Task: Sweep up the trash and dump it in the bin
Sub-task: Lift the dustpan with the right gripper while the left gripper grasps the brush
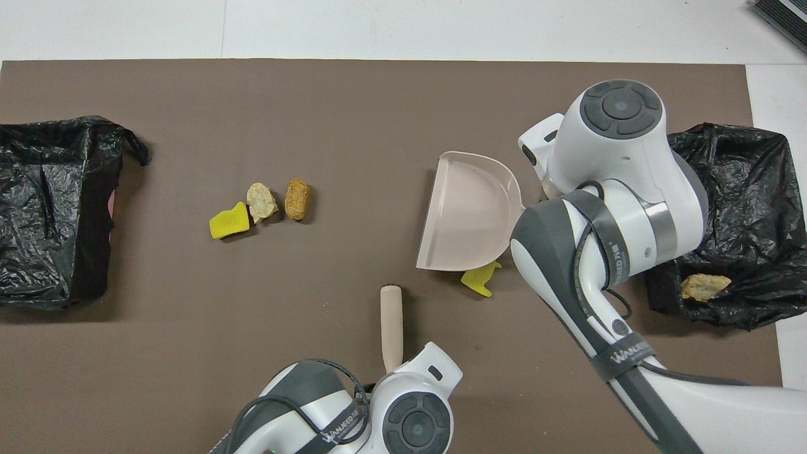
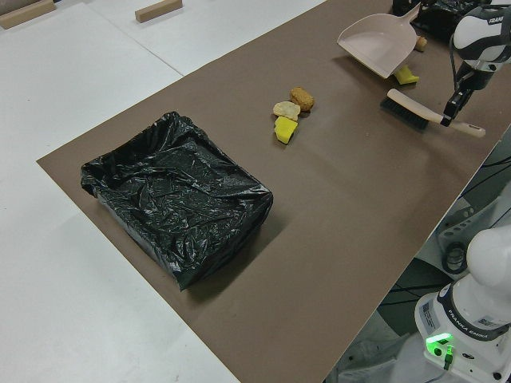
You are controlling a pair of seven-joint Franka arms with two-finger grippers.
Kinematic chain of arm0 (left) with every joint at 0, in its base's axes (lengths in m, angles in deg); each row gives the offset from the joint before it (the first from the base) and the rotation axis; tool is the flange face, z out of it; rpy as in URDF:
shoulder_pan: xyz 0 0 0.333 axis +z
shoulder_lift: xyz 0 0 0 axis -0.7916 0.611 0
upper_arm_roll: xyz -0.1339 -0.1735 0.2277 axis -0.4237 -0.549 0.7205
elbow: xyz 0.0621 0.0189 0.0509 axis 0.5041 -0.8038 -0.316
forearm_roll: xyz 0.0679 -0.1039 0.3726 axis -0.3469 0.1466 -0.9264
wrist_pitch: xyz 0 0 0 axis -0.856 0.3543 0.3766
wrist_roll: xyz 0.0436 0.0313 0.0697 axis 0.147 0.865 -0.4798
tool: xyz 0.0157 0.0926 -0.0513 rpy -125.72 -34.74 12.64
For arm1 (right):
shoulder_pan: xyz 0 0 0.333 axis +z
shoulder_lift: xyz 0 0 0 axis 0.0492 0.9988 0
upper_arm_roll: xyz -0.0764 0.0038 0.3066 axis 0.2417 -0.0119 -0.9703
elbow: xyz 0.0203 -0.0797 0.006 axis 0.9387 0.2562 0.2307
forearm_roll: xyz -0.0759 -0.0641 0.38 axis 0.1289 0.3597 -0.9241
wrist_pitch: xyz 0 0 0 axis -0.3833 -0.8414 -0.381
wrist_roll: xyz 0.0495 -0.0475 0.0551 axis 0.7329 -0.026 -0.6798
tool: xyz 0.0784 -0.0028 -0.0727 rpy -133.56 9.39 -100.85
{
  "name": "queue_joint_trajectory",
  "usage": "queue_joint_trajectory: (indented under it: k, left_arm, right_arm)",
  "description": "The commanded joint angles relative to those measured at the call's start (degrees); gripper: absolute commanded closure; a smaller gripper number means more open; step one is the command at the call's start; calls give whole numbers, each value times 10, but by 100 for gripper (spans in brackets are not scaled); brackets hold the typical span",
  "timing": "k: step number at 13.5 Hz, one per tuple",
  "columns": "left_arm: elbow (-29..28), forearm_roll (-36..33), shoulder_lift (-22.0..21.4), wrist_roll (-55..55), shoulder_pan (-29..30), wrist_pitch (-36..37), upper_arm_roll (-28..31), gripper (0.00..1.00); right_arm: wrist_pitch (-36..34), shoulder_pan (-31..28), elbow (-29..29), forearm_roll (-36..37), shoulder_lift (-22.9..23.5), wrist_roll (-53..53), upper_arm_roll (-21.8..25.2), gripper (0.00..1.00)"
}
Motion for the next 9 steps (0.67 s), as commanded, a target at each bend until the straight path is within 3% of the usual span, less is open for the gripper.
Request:
queue_joint_trajectory:
  k: [1,5,9]
  left_arm:
    - [36,3,-37,23,45,73,0,100]
    - [53,3,-97,71,156,156,4,100]
    - [58,2,-96,168,295,193,4,100]
  right_arm:
    - [2,16,19,8,-19,-19,-4,100]
    - [36,26,24,12,-17,-43,-4,100]
    - [71,61,17,25,9,-44,-4,100]
